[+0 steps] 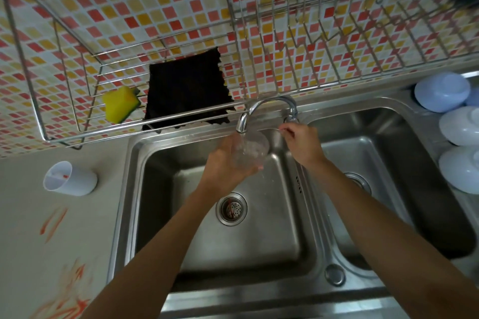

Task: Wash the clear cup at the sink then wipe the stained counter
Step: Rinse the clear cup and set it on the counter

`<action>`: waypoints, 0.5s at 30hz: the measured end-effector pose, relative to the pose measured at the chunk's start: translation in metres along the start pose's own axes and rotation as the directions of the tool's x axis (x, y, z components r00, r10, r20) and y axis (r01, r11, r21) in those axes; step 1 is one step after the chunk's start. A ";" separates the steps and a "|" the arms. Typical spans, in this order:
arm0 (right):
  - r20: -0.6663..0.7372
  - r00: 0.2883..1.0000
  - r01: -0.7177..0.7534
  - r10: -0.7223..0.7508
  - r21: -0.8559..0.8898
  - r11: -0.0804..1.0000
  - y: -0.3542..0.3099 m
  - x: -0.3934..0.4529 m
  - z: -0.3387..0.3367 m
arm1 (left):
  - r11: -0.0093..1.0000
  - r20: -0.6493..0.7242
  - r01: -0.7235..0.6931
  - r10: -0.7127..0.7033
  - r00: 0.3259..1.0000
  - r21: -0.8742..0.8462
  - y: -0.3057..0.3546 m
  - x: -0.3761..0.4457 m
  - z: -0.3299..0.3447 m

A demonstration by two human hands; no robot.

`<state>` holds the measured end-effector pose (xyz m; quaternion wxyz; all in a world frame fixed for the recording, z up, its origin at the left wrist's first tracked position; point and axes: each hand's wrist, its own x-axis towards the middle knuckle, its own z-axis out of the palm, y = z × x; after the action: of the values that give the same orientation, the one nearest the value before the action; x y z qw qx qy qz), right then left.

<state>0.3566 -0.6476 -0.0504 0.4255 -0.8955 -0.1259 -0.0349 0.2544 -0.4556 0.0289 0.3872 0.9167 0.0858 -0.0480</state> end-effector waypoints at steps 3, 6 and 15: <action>-0.005 1.000 0.005 -0.005 -0.016 1.000 0.001 0.001 0.001 | 0.998 0.083 -0.050 0.047 0.995 0.029 -0.005 -0.005 0.004; -0.008 1.000 0.012 -0.012 -0.002 1.000 0.003 0.001 0.002 | 0.998 0.008 0.015 -0.015 1.000 -0.060 -0.006 -0.003 0.002; -0.024 0.999 0.024 -0.024 -0.003 1.000 0.003 0.001 0.004 | 0.997 0.014 -0.070 0.070 0.997 -0.017 -0.005 -0.004 -0.002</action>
<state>0.3581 -0.6459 -0.0555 0.4253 -0.8940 -0.1315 -0.0507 0.2497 -0.4517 0.0273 0.3968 0.9156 0.0512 -0.0402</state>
